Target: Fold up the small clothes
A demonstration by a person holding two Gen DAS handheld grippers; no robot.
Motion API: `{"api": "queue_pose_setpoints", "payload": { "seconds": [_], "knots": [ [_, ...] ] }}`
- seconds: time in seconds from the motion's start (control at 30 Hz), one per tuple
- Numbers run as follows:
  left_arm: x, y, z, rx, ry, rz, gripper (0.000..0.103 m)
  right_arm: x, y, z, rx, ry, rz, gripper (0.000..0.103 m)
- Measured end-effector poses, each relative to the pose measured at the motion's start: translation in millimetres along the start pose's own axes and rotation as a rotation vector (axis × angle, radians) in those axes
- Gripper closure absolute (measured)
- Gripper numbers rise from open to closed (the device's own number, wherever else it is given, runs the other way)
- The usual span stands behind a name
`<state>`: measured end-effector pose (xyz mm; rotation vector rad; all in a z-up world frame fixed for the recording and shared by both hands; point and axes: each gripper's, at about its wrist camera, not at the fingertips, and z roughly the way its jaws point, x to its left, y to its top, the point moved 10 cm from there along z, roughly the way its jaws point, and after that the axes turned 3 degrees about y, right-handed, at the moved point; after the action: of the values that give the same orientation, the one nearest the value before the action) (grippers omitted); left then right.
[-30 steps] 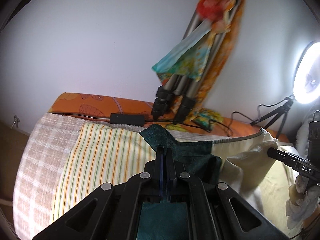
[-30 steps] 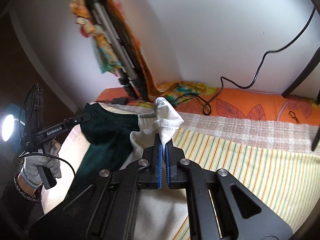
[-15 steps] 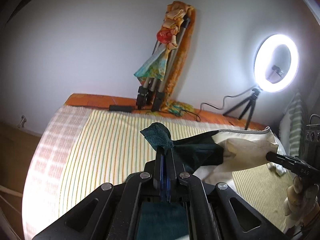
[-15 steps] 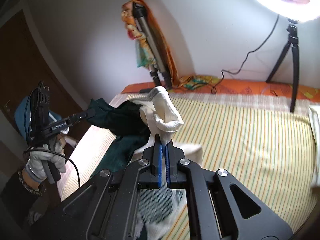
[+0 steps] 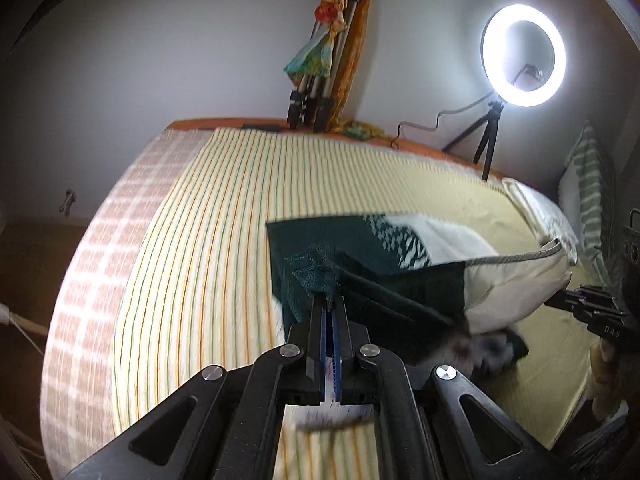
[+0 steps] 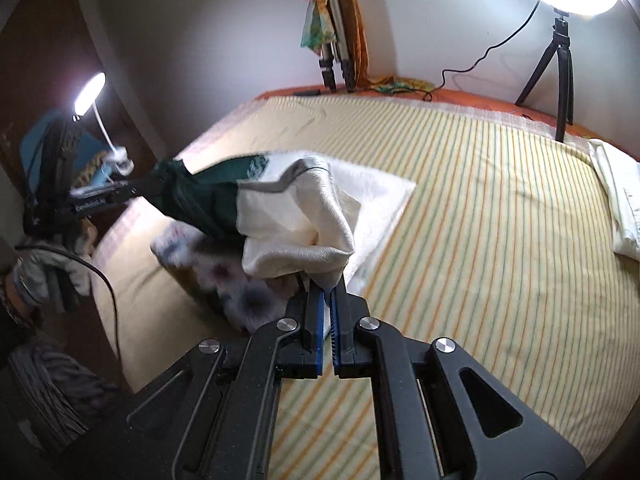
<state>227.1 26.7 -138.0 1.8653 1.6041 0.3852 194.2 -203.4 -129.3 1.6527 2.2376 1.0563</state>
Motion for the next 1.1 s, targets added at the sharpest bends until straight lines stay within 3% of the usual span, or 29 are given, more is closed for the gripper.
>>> {"api": "queue_pose_setpoints", "payload": {
  "seconds": [0.1,0.17,0.3,0.37,0.43,0.47,0.67,0.83,1.0,1.1],
  "knots": [
    [4.1,-16.7,-9.3,0.01,0.027,0.041,0.103,2.5,-17.8,-0.3,0.025,-0.039,-0.036,0.099],
    [7.5,-26.8,-17.6,0.01,0.036,0.061,0.095,3.9,-30.1,-3.8,0.041,-0.079,-0.081,0.099],
    [22.0,-40.1,-35.6,0.003,0.034,0.025,0.09,12.0,-51.0,-20.6,0.057,-0.08,-0.128,0.098],
    [34.5,-40.9,-42.2,-0.007,0.026,-0.041,0.083,15.8,-55.0,-30.6,0.049,-0.054,-0.118,0.088],
    [45.0,-40.6,-44.5,-0.007,0.003,-0.114,0.078,15.2,-55.6,-38.7,0.032,-0.034,-0.079,0.046],
    [48.9,-40.2,-44.6,-0.003,-0.016,-0.158,0.074,12.5,-54.4,-42.8,0.01,-0.022,-0.043,0.042],
    [54.9,-50.9,-27.1,0.08,-0.154,-0.413,0.066,-18.5,-52.7,-38.7,-0.021,0.129,0.297,0.041],
    [44.9,-61.0,-9.2,0.153,-0.219,-0.514,0.063,-49.8,-60.8,-32.4,-0.063,0.291,0.634,0.041],
    [25.7,-67.5,3.9,0.213,-0.249,-0.493,0.064,-57.5,-74.4,-6.7,0.002,0.321,0.743,0.041],
    [14.0,-70.6,8.2,0.235,-0.263,-0.469,0.072,-47.9,-72.7,5.9,0.012,0.379,0.766,0.041]
  ]
}}
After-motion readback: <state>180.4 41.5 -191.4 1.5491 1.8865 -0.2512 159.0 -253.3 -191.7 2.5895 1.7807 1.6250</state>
